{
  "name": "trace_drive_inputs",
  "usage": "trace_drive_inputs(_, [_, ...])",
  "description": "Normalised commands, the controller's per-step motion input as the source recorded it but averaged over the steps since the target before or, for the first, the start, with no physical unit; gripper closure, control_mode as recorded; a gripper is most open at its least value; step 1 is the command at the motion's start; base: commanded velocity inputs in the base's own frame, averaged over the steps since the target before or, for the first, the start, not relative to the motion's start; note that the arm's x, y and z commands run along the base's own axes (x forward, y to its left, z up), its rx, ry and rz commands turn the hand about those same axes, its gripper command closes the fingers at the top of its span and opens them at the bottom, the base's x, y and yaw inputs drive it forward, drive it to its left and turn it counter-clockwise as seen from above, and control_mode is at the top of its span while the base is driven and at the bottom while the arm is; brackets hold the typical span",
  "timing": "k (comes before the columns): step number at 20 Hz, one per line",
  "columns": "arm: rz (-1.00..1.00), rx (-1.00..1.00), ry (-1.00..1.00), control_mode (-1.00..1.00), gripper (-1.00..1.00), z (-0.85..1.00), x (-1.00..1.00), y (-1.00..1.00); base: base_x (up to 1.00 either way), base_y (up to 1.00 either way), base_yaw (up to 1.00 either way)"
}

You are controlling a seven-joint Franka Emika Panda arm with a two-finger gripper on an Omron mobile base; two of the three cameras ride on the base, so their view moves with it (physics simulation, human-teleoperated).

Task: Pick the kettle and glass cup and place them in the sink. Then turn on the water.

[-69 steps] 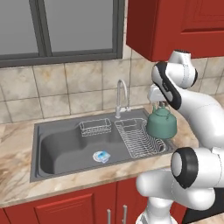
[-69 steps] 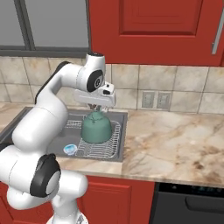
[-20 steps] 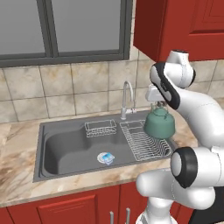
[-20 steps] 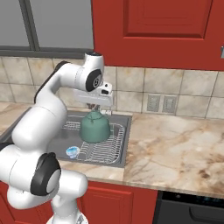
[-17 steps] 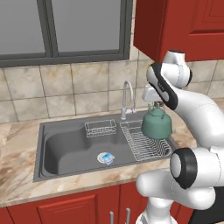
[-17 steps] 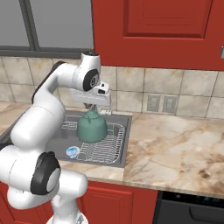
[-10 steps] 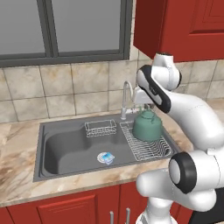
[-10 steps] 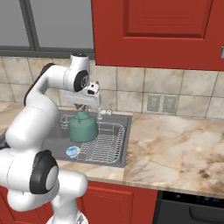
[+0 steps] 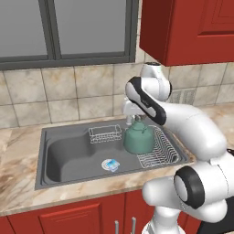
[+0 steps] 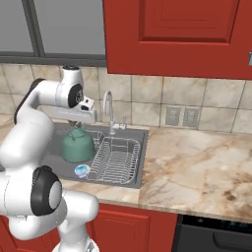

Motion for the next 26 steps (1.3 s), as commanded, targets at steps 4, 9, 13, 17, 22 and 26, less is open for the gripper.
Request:
trace_drive_inputs(4, [0.00, 0.00, 0.00, -1.00, 1.00, -0.24, 0.00, 0.62, 0.00, 0.00, 0.00])
trace_drive_inputs(9, [0.00, 0.00, -0.02, -1.00, 1.00, -0.15, 0.00, 0.49, 0.00, 0.00, 0.00])
trace_drive_inputs(13, [0.00, 0.00, -0.03, -1.00, 1.00, -0.08, 0.00, 0.45, 0.00, 0.00, 0.00])
trace_drive_inputs(17, [0.00, 0.00, -0.01, -1.00, 1.00, -0.03, 0.10, 0.48, 0.00, 0.00, 0.00])
trace_drive_inputs(22, [0.00, 0.00, 0.00, -1.00, 1.00, -0.10, 0.11, 0.43, 0.00, 0.00, 0.00])
trace_drive_inputs(26, [0.00, 0.00, 0.00, -1.00, 1.00, -0.10, 0.09, 0.38, 0.00, 0.00, 0.00])
